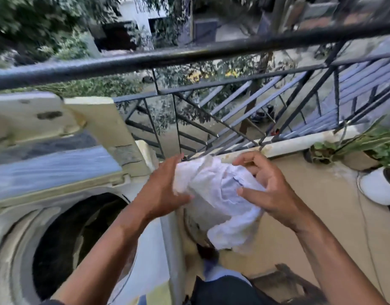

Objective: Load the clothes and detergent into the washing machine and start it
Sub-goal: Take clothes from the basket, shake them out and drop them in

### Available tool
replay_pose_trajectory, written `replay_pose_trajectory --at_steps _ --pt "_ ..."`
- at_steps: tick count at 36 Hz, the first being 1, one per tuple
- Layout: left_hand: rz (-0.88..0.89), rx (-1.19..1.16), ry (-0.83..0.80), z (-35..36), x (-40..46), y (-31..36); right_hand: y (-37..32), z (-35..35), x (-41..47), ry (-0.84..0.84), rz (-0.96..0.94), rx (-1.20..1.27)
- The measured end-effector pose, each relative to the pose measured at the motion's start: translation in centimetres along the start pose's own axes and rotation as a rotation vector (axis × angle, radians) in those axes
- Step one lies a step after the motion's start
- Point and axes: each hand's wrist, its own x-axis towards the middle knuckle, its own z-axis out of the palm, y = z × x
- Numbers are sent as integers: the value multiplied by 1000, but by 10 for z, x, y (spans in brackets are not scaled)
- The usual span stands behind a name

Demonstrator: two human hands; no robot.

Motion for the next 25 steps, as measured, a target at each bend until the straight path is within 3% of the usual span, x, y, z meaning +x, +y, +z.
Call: replay_pose_trajectory --at_steps 4,7,14,17,22,25 --pt "282 141 -35 -4 -8 24 -40 16 0 -122 -96 -5" --pt "375 15 27 -6 -10 47 -63 23 0 -135 -164 -17" --pt "383 -184 241 -37 -16 67 -61 21 -8 139 -276 -33" --pt "405 -301 291 -48 -20 77 -35 29 -15 210 -206 -50" --pt "397 -566 344 -66 -31 99 20 62 -28 54 31 -138" --pt "395 -625 348 -78 -38 104 44 78 -27 52 101 -220"
